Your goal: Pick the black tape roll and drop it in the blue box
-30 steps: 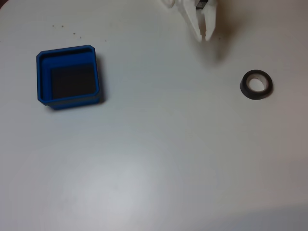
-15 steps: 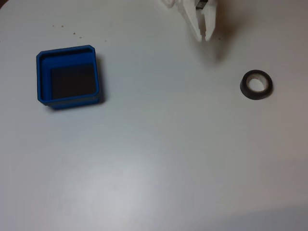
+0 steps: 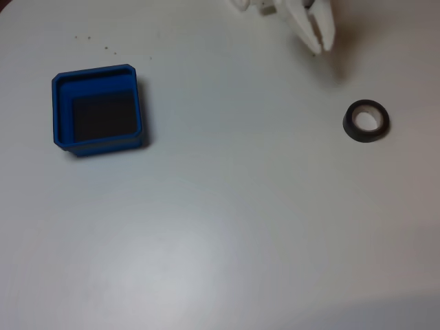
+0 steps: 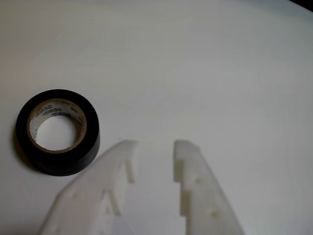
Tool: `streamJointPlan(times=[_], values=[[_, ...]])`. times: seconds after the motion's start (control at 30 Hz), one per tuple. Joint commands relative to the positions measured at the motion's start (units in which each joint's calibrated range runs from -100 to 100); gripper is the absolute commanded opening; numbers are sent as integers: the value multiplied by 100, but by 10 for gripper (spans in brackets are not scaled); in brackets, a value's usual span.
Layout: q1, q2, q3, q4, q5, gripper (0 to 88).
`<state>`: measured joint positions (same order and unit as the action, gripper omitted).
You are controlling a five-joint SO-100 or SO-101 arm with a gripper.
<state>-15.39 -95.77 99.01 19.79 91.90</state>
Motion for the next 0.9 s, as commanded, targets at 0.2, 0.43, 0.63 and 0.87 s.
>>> streamJointPlan(times=[0.2,0.43,0.63,0.87], values=[[-821,-306,90,-73,-31,10],[-821,-306,90,-64,-31,10],[-830,-281,54,-64,-23,10],[-830,889,-171,-73,-23,10]])
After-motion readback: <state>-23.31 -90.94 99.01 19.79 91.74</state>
